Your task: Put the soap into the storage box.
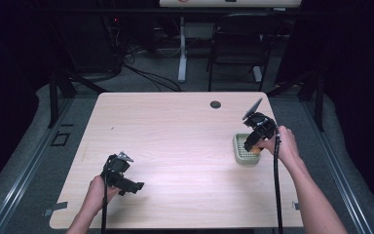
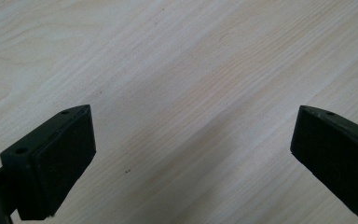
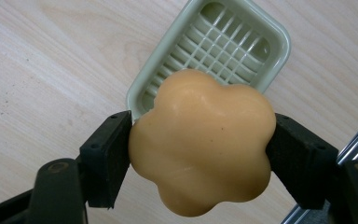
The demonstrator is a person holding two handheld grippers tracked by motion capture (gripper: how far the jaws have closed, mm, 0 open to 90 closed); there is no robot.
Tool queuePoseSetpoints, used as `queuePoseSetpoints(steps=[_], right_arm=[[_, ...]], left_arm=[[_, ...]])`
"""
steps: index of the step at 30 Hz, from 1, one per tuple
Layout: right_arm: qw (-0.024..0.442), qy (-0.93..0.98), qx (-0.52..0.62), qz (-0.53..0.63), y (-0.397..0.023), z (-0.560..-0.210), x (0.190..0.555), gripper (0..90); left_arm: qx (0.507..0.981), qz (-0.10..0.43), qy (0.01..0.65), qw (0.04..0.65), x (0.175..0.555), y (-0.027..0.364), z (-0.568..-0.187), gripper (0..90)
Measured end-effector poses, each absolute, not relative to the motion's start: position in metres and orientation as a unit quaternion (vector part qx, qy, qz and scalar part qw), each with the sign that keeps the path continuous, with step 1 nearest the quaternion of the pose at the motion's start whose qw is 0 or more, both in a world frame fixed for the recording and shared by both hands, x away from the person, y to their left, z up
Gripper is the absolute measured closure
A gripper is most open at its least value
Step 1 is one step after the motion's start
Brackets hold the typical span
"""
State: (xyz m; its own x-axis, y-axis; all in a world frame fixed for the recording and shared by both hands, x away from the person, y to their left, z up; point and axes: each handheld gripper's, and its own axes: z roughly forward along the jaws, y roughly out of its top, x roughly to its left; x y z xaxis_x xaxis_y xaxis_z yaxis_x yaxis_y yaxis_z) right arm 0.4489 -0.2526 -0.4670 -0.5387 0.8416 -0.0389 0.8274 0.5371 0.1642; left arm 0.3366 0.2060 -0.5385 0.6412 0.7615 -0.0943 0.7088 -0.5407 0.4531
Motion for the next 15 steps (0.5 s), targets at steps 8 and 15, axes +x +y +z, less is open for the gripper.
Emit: queuePoseSetpoints(steps=[8, 15], right_arm=[[0.054, 0.877, 0.475, 0.052, -0.249, -0.472, 0.462, 26.6], [0.039, 0.873, 0.482, 0.063, -0.246, -0.486, 0.471, 26.6]], left_arm=[[0.875, 0.056, 0.420, 0.232, 0.337, 0.206, -0.539, 0.0], [0.875, 0.056, 0.420, 0.233, 0.336, 0.207, -0.539, 0.0]])
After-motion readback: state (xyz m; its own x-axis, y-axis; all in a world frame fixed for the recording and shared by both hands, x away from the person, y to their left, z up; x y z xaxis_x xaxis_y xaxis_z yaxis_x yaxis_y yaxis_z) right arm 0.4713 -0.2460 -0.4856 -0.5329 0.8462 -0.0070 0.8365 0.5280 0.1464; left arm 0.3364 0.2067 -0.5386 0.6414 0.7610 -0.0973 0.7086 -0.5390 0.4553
